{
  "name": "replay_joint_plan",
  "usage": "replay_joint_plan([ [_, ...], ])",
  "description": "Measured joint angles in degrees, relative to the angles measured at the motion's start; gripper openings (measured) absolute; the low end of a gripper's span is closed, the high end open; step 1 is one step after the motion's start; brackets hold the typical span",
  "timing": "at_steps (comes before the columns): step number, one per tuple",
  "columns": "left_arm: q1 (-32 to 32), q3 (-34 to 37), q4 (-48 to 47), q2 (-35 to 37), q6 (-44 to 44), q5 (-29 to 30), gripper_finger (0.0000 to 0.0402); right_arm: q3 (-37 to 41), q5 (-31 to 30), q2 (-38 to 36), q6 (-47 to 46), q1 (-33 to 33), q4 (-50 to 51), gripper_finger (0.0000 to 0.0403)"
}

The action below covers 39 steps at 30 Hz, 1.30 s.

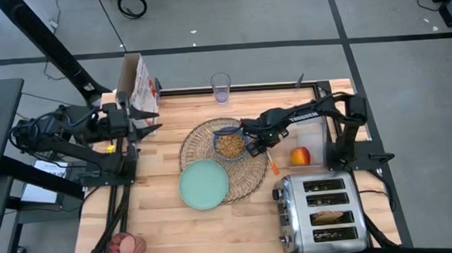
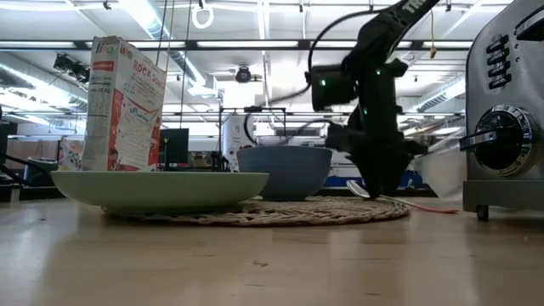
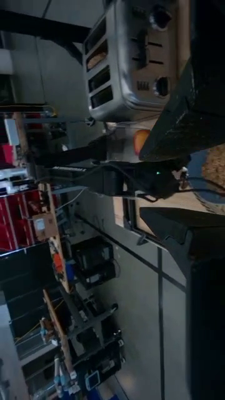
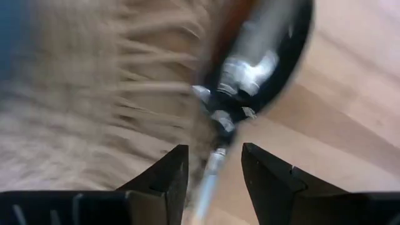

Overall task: Arrange a breakfast setting
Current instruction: Put the spoon on the table mat

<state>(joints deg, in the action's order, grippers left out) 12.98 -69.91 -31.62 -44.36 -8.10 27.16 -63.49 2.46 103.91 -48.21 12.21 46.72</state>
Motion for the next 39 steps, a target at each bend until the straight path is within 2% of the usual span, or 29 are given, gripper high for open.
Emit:
replay_joint_plan([
  [14,-0.01,0.02,1.43,-1.4,-0.03,0.24,0.0137,-0.81,-0.05,-1.13,1.49,-1.03,1.14,0.0137],
  [21,-0.01,0.02,1.38,-1.4,-0.15,0.28,0.0137,-10.45,-7.44,-1.29,-1.09,-1.03,12.68,0.0136],
  [24,-0.01,0.02,1.36,-1.38,-1.36,0.26,0.0137,-12.58,-7.04,-1.45,-1.99,-0.21,12.98,0.0136],
  [27,-0.01,0.02,1.34,-1.38,-2.01,0.26,0.0137,-12.5,-6.06,-0.99,-0.92,-0.29,12.29,0.0136],
  [31,-0.01,0.02,1.32,-1.25,-2.03,0.25,0.0137,-12.25,-6.18,0.08,4.96,-1.86,12.03,0.0136],
  [39,-0.01,0.02,1.32,-0.13,-2.05,0.22,0.0137,-5.03,-1.99,0.03,7.44,-2.78,5.4,0.0136],
])
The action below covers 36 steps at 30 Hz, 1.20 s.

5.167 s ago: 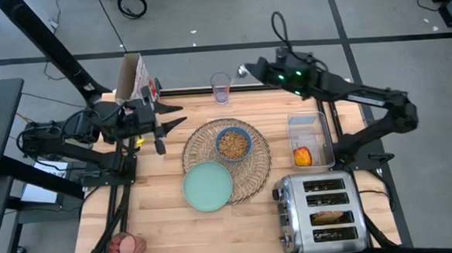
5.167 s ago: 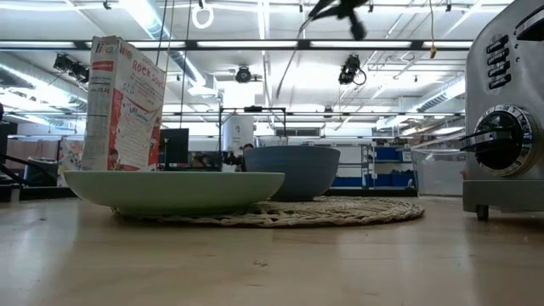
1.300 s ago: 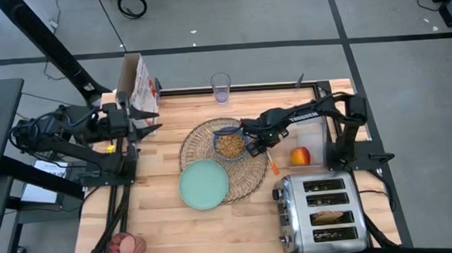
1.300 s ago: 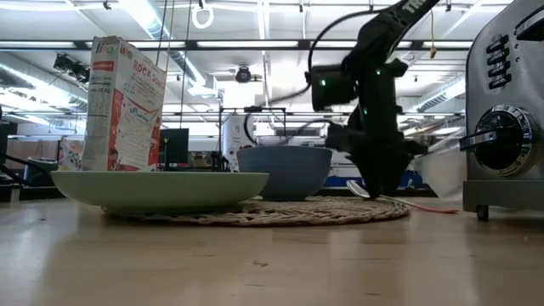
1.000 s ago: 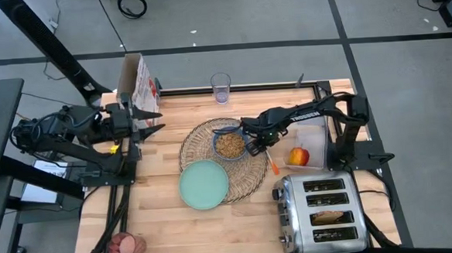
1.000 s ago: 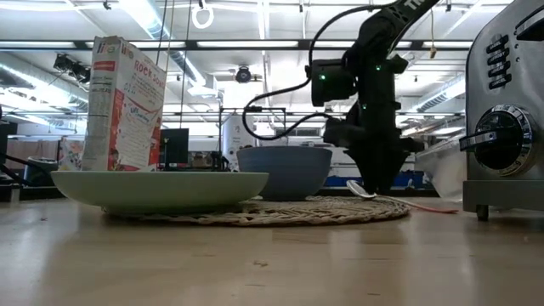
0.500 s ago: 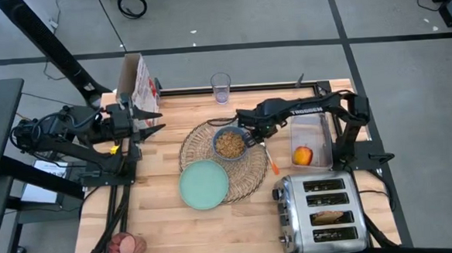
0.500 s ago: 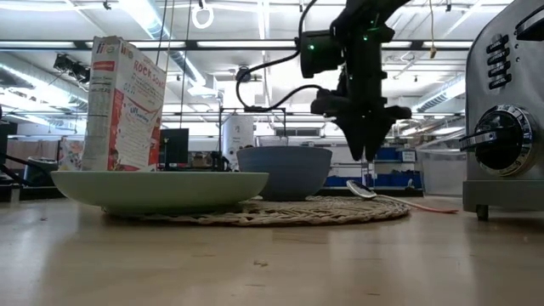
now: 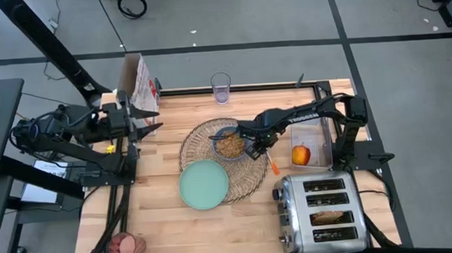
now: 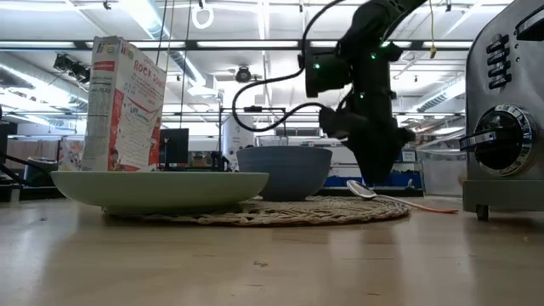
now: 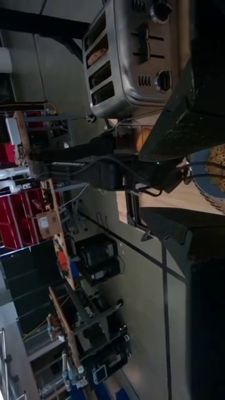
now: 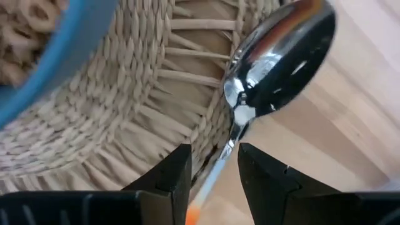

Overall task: Arrange a breakfast setting
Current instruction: Put the spoon on the table mat

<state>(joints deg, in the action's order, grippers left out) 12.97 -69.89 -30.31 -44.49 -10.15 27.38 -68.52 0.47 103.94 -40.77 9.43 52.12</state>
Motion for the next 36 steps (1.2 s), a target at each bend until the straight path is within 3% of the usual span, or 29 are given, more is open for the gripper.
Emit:
replay_joint_plan([
  [16,0.0,0.0,0.08,0.39,0.3,0.0,0.0137,5.69,2.93,0.0,4.67,1.46,-5.95,0.0125],
  [30,0.0,0.0,0.23,0.39,0.5,0.0,0.0137,5.74,1.08,0.0,5.78,1.64,-7.48,0.0036],
  [36,0.0,0.0,1.23,0.39,0.46,0.0,0.0137,4.67,1.76,-0.15,0.34,1.64,-5.97,0.0017],
])
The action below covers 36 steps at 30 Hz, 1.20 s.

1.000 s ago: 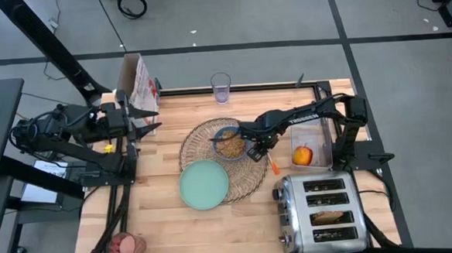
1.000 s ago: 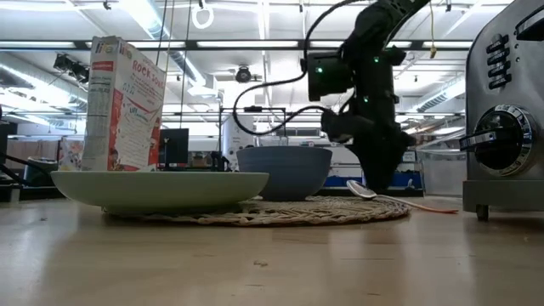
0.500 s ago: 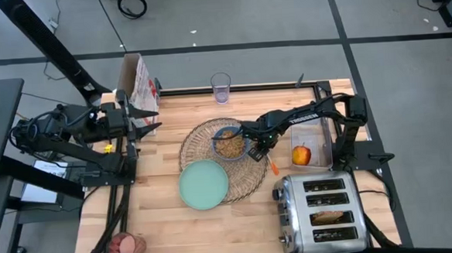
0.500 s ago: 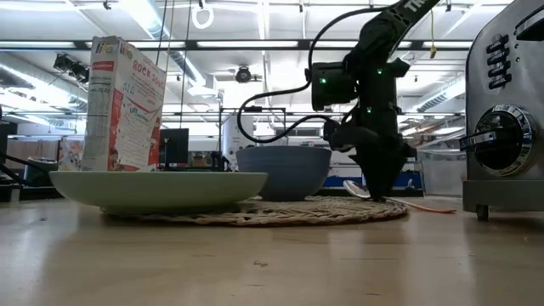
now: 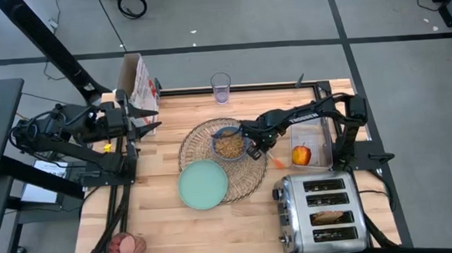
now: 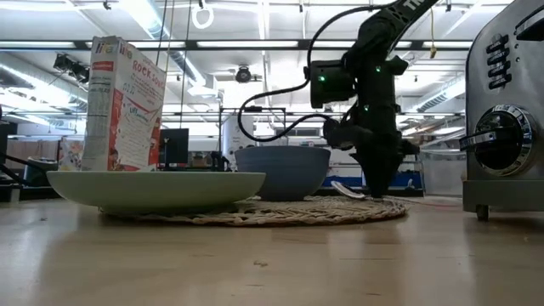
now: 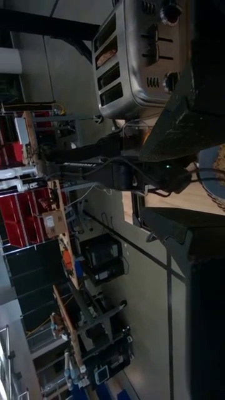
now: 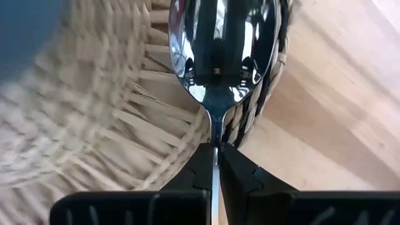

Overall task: Arrange a breakfast setting
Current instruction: Put the spoon on the table mat, then put the apple on the table mat

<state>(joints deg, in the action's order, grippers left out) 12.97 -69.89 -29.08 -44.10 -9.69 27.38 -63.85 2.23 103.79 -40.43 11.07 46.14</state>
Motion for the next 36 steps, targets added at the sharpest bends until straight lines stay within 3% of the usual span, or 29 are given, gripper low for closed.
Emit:
replay_joint_plan([
  [5,0.0,0.0,0.04,0.0,-0.01,0.0,0.0137,-4.27,-0.47,-0.14,-7.01,0.2,3.02,0.0019],
  [12,0.0,0.0,0.13,0.0,-0.32,0.0,0.0137,-6.38,2.34,0.17,-31.19,0.01,1.69,0.0016],
  [17,0.01,0.0,0.27,0.0,-0.68,0.01,0.0137,-5.5,2.0,1.91,-39.17,-1.61,-0.56,0.0016],
  [26,0.0,-0.02,1.75,0.75,-1.78,0.0,0.0137,-5.38,1.89,3.01,-43.83,-2.45,-2.3,0.0023],
  [36,0.0,-0.02,1.86,1.11,-1.99,0.0,0.0137,-5.36,3.39,3.01,-41.38,-1.88,-2.31,0.0082],
])
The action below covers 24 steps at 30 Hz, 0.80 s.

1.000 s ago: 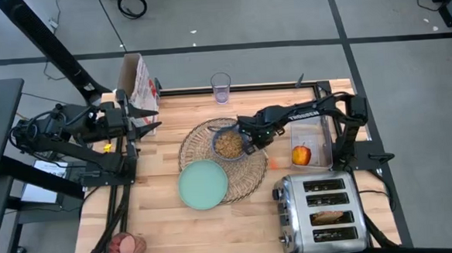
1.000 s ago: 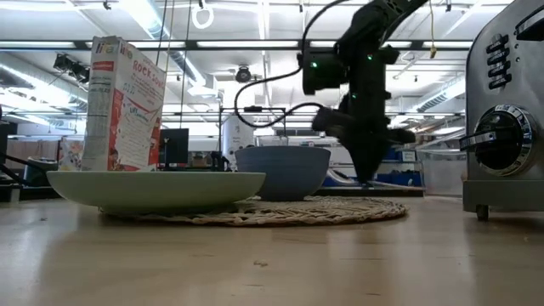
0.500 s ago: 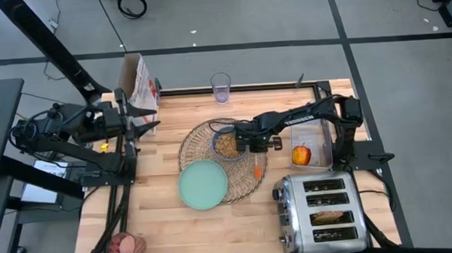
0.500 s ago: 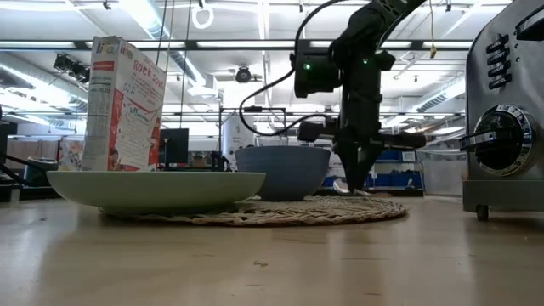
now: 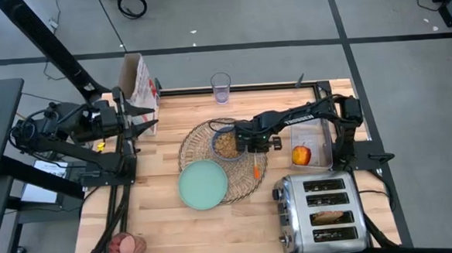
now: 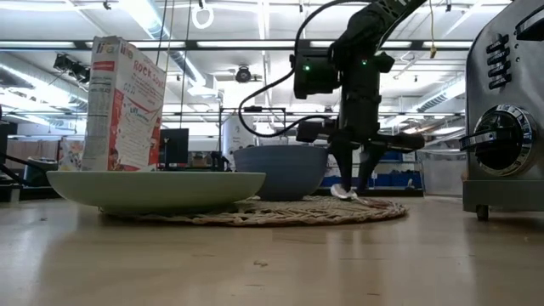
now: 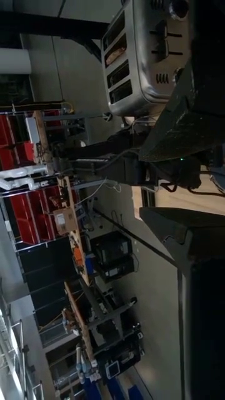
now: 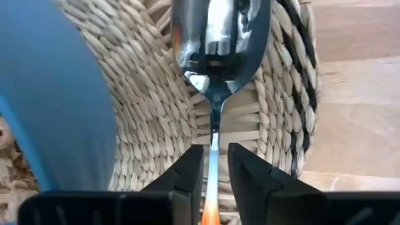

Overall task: Arrange a breakfast setting
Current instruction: Put the apple on the table mat

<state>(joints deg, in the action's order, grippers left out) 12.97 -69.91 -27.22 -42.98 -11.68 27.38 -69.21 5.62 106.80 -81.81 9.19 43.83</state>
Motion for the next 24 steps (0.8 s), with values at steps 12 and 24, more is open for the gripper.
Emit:
replay_joint_plan([
  [12,0.0,0.0,-0.04,-0.05,0.5,0.0,0.0137,-11.01,-8.8,-13.31,3.09,0.22,28.65,0.0128],
  [24,-0.84,0.0,6.31,-4.54,2.03,-0.04,0.0137,8.42,-11.62,-32.3,-15.87,-1.35,36.91,0.0142],
])
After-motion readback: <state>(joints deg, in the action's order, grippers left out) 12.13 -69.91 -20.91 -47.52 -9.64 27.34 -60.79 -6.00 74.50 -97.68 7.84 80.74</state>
